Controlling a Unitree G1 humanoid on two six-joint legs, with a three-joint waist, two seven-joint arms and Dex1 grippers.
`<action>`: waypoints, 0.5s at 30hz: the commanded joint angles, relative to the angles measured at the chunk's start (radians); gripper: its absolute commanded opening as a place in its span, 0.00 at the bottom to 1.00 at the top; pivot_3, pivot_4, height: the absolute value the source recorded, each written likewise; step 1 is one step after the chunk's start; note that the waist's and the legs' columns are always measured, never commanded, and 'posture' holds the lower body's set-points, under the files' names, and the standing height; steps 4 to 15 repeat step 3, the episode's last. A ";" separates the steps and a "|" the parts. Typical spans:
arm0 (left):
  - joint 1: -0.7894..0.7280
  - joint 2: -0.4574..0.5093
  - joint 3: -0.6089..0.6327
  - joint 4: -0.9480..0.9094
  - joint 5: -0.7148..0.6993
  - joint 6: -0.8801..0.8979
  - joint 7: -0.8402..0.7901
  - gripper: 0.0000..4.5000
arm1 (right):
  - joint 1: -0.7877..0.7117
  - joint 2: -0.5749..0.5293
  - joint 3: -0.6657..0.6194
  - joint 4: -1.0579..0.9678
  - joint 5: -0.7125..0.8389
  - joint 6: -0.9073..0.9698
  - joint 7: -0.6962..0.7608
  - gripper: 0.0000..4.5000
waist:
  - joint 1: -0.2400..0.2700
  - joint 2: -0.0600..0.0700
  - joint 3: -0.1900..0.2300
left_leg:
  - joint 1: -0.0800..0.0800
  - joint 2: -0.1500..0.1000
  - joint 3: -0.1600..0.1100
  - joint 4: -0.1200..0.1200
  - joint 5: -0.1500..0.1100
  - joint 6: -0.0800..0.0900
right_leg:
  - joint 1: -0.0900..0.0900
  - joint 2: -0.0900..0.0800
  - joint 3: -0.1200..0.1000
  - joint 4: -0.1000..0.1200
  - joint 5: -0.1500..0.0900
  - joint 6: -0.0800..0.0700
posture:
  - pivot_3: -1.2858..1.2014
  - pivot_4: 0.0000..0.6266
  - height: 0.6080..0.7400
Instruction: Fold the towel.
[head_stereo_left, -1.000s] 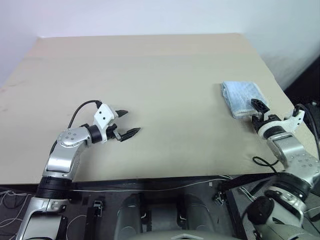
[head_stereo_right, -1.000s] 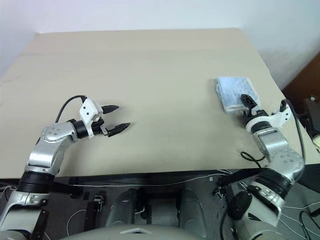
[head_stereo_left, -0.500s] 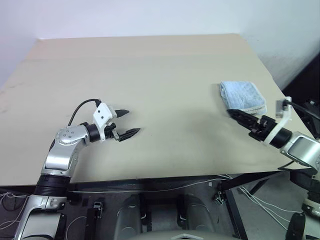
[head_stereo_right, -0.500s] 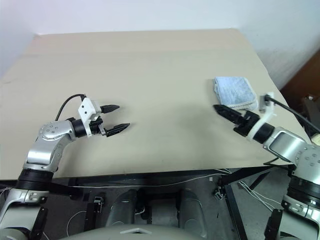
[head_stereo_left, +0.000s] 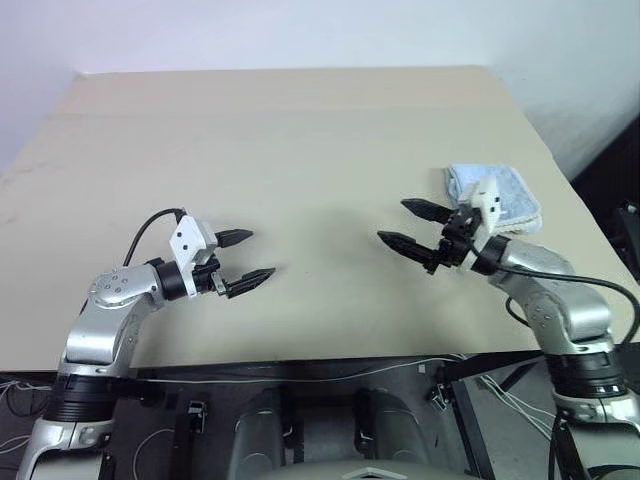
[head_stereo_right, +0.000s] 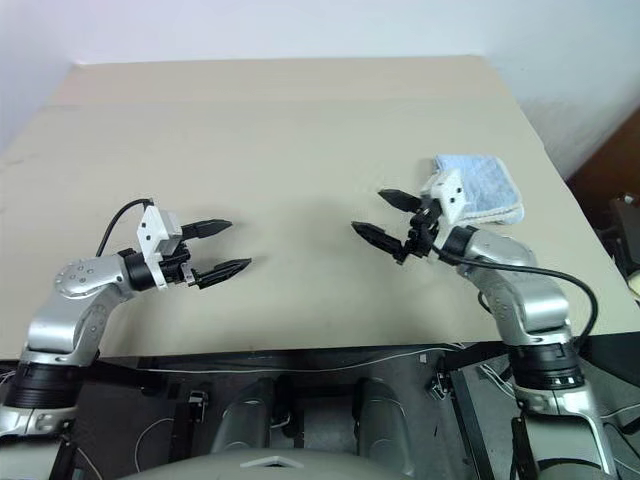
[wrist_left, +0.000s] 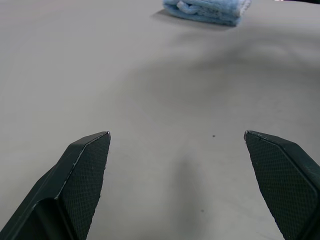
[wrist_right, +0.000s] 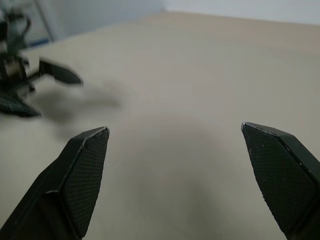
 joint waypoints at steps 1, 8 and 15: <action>0.043 0.016 0.054 -0.077 -0.030 0.016 0.025 1.00 | -0.033 0.024 0.018 0.035 -0.035 -0.070 0.058 0.99 | 0.000 0.000 0.000 | 0.000 0.000 0.000 0.000 0.000 0.000 | 0.000 0.000 0.000 0.000 0.000 0.000 | 0.52 0.24 0.64; 0.063 0.020 0.064 -0.094 -0.033 0.020 0.033 1.00 | -0.048 0.038 0.023 0.056 -0.044 -0.076 0.072 0.99 | 0.000 0.000 0.000 | 0.000 0.000 0.000 0.000 0.000 0.000 | 0.000 0.000 0.000 0.001 0.000 0.000 | 0.52 0.24 0.64; 0.063 0.020 0.064 -0.094 -0.033 0.020 0.033 1.00 | -0.048 0.038 0.023 0.056 -0.044 -0.076 0.072 0.99 | 0.000 0.000 0.000 | 0.000 0.000 0.000 0.000 0.000 0.000 | 0.000 0.000 0.000 0.001 0.000 0.000 | 0.52 0.24 0.64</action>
